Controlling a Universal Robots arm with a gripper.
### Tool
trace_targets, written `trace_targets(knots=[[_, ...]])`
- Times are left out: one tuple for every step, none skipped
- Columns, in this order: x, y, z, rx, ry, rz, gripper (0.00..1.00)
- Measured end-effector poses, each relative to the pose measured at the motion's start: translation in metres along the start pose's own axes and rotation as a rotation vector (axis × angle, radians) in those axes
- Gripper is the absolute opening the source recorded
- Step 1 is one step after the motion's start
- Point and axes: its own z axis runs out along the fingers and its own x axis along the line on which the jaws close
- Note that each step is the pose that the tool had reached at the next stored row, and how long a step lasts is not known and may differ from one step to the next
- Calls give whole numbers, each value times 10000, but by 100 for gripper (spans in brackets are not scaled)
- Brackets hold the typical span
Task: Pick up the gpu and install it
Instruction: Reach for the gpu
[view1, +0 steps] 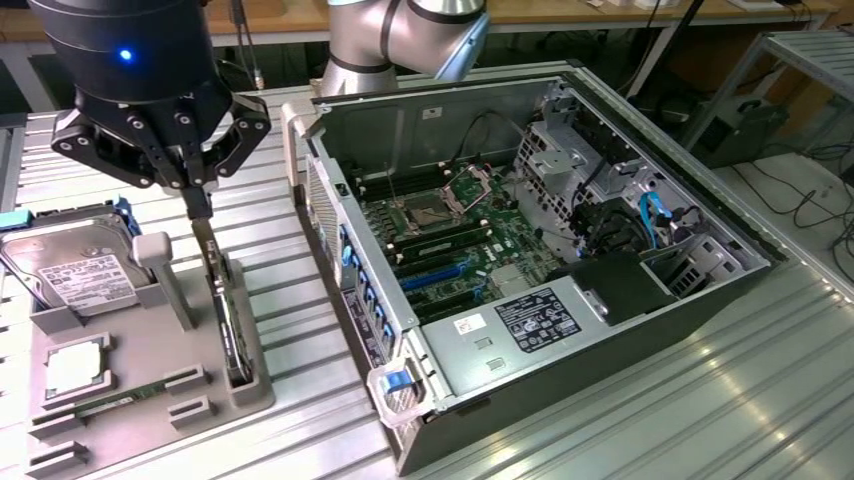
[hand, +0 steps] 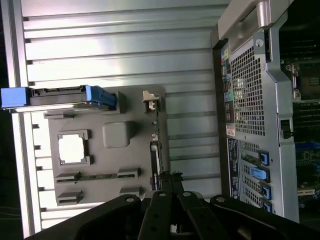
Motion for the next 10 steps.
trace_targets(knots=[[13, -1, 0, 0, 0, 0, 11], [27, -3, -1, 1, 1, 0, 11], [37, -5, -1, 1, 0, 0, 11], [46, -7, -1, 0, 0, 0, 11], [58, -9, -2, 1, 1, 0, 11], [68, -12, -2, 1, 1, 0, 11], [79, -14, -2, 0, 0, 0, 11], [92, -17, -2, 0, 0, 0, 11], [105, -19, -2, 0, 0, 0, 11], [120, -23, -3, 1, 1, 0, 11]])
